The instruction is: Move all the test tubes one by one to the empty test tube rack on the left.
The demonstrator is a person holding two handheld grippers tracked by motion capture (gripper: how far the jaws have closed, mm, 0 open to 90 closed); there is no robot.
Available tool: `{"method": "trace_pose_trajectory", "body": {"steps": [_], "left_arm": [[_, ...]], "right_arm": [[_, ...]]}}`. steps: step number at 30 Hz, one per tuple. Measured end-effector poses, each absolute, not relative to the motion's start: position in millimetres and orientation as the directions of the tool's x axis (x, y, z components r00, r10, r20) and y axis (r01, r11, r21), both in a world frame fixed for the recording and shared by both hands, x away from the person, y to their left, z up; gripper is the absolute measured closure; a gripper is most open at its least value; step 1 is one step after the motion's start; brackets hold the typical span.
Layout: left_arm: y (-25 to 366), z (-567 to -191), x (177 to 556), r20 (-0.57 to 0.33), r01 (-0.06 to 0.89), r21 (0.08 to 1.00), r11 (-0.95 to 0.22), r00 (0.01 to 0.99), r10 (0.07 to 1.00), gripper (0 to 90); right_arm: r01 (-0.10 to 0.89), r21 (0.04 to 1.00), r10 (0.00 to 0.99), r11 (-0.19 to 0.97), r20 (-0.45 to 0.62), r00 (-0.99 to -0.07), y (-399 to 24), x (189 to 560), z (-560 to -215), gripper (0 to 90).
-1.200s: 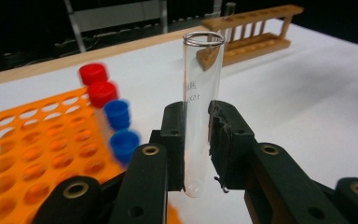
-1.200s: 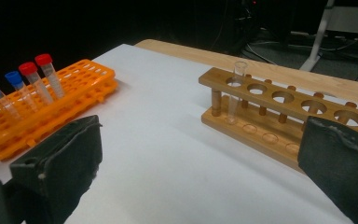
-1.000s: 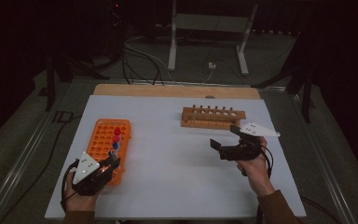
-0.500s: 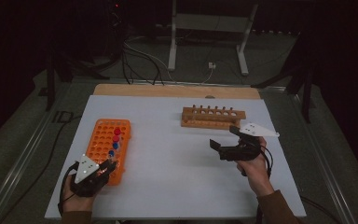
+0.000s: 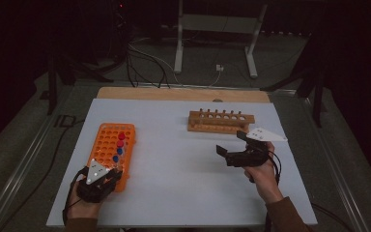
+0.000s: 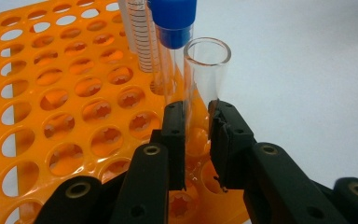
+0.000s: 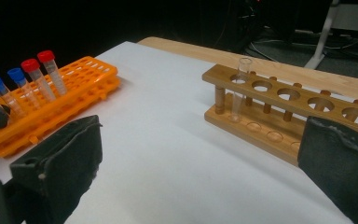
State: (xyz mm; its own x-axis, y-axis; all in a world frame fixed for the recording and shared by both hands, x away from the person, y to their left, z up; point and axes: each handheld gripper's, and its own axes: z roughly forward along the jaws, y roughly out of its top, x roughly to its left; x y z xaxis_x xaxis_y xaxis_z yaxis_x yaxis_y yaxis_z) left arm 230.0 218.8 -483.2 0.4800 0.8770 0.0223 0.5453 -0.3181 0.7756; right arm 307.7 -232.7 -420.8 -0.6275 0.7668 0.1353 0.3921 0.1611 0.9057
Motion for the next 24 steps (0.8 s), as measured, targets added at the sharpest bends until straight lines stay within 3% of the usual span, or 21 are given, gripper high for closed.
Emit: {"method": "trace_pose_trajectory", "body": {"steps": [4, 16, 24], "left_arm": [[221.2, -483.4, 229.1, 0.000, 0.549, 0.782, -0.294, 0.473, 0.881, 75.1], [238.4, -457.7, 218.1, -0.101, 0.443, 0.886, -0.134, 0.467, 0.878, 44.6], [231.4, -443.1, 226.6, -0.119, 0.402, 0.912, -0.084, 0.455, 0.882, 24.2]], "right_arm": [[0.391, 0.906, 0.768, 0.165, 0.131, -0.627, -232.7, 308.7, -420.8, 0.1], [0.382, 0.906, 0.777, 0.181, 0.106, -0.621, -230.7, 318.1, -414.5, 0.1], [0.373, 0.908, 0.783, 0.190, 0.089, -0.616, -221.6, 332.4, -406.7, 0.1]]}}
